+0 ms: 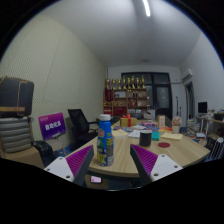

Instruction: Pour water

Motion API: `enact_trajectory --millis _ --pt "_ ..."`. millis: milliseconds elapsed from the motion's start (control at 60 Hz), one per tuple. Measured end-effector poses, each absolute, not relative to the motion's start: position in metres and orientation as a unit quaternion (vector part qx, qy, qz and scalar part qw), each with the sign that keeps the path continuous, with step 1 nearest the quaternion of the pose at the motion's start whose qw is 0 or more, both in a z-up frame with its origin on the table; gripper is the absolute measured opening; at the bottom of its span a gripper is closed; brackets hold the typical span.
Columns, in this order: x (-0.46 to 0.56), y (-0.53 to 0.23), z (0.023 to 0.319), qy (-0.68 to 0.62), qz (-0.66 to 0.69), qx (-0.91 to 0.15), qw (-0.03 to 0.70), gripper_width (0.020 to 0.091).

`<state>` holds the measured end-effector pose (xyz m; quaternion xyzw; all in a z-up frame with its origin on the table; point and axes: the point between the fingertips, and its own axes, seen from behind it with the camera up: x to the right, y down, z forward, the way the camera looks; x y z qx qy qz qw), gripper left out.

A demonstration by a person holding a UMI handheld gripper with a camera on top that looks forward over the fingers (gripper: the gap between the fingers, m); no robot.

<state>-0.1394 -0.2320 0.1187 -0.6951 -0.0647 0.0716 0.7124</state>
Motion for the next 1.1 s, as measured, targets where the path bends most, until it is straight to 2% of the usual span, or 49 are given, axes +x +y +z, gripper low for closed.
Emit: enact_trajectory --millis 300,467,550,600,817,867,883,900,950,1100 --pt "-0.184 -0.109 0.082 -0.053 0.002 -0.715 0.698 0.0814" --pt "-0.198 -0.062 0.083 -0.033 0.016 -0.715 0.698 0.0823" --pt "-0.202 -0.038 0.075 -0.031 0.007 -0.723 0.69 0.0766" --pt "-0.196 -0.027 0.069 -0.023 -0.003 -0.727 0.686 0.0646" --pt "-0.204 -0.017 0.072 -0.048 0.037 -0.717 0.694 0.0528" --pt "-0.209 -0.018 0.072 -0.062 0.052 -0.72 0.689 0.0528" --pt "-0.211 -0.017 0.073 -0.066 0.061 -0.72 0.688 0.0539" --pt "-0.214 -0.017 0.075 -0.07 0.07 -0.72 0.687 0.0507" --pt "-0.223 -0.013 0.09 -0.067 0.102 -0.718 0.685 0.0505" --pt "-0.238 -0.001 0.162 -0.001 0.3 -0.701 0.647 0.0506"
